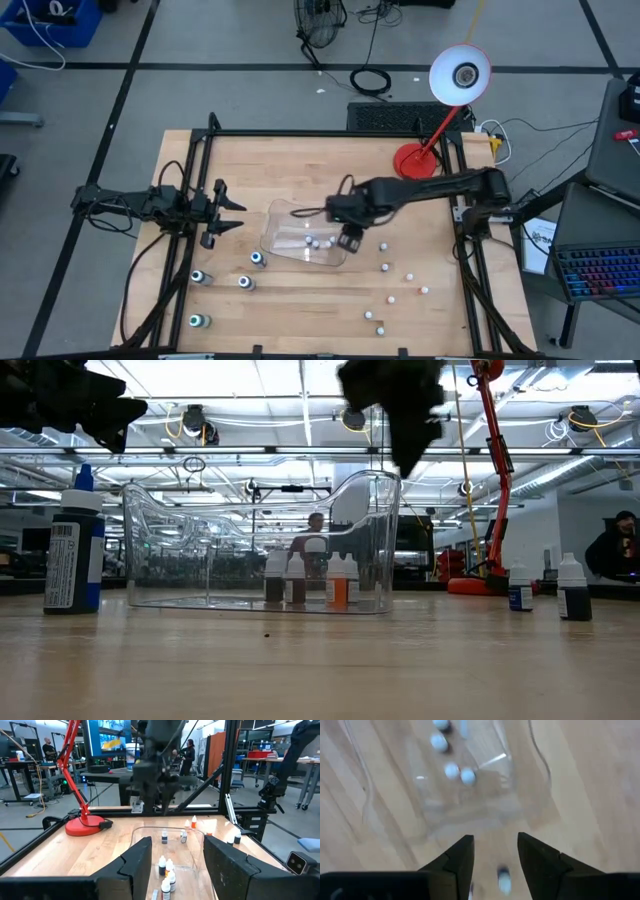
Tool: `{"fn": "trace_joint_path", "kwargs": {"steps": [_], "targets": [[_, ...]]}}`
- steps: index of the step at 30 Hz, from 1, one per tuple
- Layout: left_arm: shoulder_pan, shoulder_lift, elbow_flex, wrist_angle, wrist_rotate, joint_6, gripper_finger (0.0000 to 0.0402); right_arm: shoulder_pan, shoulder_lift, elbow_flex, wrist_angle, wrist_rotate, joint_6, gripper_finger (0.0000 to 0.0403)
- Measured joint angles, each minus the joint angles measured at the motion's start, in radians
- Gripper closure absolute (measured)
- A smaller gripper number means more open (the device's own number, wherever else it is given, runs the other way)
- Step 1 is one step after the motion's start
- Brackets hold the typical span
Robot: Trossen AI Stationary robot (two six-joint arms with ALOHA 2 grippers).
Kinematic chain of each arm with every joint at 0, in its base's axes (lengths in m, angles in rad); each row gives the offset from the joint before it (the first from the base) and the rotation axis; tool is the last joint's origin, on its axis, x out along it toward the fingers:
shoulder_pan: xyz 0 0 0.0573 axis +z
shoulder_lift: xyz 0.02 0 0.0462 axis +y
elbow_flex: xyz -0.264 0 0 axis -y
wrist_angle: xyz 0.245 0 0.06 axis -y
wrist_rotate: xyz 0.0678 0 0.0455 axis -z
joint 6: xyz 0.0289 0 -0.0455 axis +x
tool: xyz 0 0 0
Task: Pick & Place food coloring
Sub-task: Put the small blue food coloring bottle into the transparent bin
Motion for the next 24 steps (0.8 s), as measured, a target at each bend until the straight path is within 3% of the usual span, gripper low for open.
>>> {"fn": "trace_joint_path", "kwargs": {"steps": [4,10,17,24], "targets": [[0.000,0.000,0.000,0.000,0.000,0.000,0.0219,0.059,-0.101,-0.118,-0.051,0.097,0.143,0.0264],[0.000,0.000,0.000,0.000,0.000,0.000,0.0220,0.095,-0.230,-0.394,0.025,0.074,0.360,0.0264],[0.000,0.000,0.000,-0.001,0.000,0.000,0.0220,0.091,-0.285,-0.612,0.253,-0.016,0.379,0.0264],[0.000,0.000,0.000,0.000,0.000,0.000,0.0219,0.087,-0.284,-0.691,0.402,-0.062,0.343,0.0264]]}}
